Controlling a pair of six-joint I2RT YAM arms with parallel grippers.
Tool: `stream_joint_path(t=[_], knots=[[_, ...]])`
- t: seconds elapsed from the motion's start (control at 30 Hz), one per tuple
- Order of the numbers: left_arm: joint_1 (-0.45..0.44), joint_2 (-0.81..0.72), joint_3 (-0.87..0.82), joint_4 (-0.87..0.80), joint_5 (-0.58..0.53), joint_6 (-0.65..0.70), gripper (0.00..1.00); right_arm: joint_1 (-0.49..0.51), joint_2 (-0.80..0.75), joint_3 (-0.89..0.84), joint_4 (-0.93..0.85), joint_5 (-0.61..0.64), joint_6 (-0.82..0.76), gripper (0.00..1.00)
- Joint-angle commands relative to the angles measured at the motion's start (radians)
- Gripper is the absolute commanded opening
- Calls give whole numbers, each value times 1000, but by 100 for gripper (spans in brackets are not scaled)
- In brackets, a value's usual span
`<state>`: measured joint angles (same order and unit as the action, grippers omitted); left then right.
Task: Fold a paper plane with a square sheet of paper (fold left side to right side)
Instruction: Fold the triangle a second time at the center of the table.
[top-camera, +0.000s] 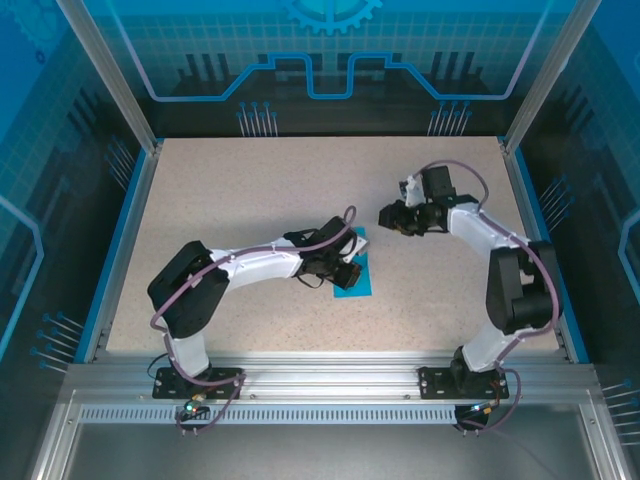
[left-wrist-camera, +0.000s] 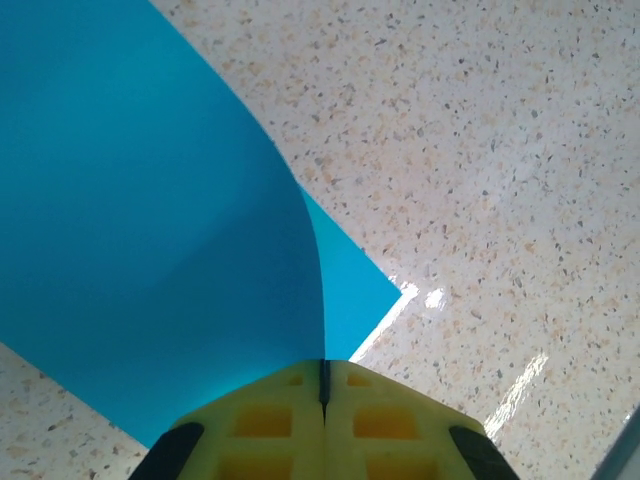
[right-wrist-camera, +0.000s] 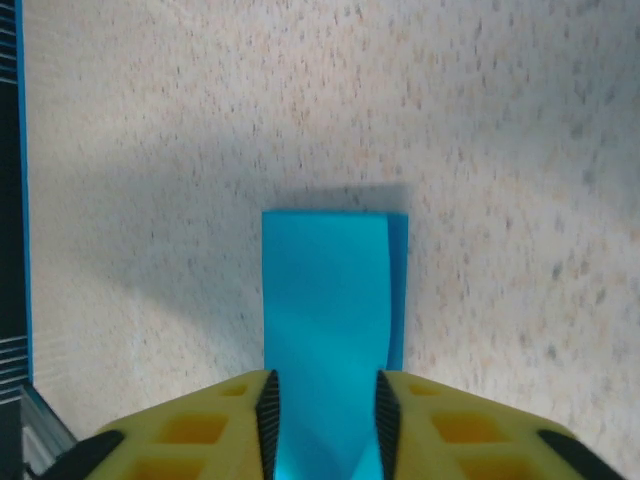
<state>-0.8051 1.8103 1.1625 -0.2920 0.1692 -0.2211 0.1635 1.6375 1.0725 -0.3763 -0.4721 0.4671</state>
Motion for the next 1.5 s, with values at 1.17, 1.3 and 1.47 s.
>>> stream_joint_path(t=[1.17, 1.3, 1.47], knots=[[92, 34, 35, -86, -56, -37, 5, 294, 31, -297, -20, 144, 53, 0], [96, 56, 48, -91, -67, -34, 5, 295, 30, -296, -25, 145, 52, 0], [98, 81, 64, -94, -77, -26, 5, 297, 30, -296, -35, 150, 48, 0]])
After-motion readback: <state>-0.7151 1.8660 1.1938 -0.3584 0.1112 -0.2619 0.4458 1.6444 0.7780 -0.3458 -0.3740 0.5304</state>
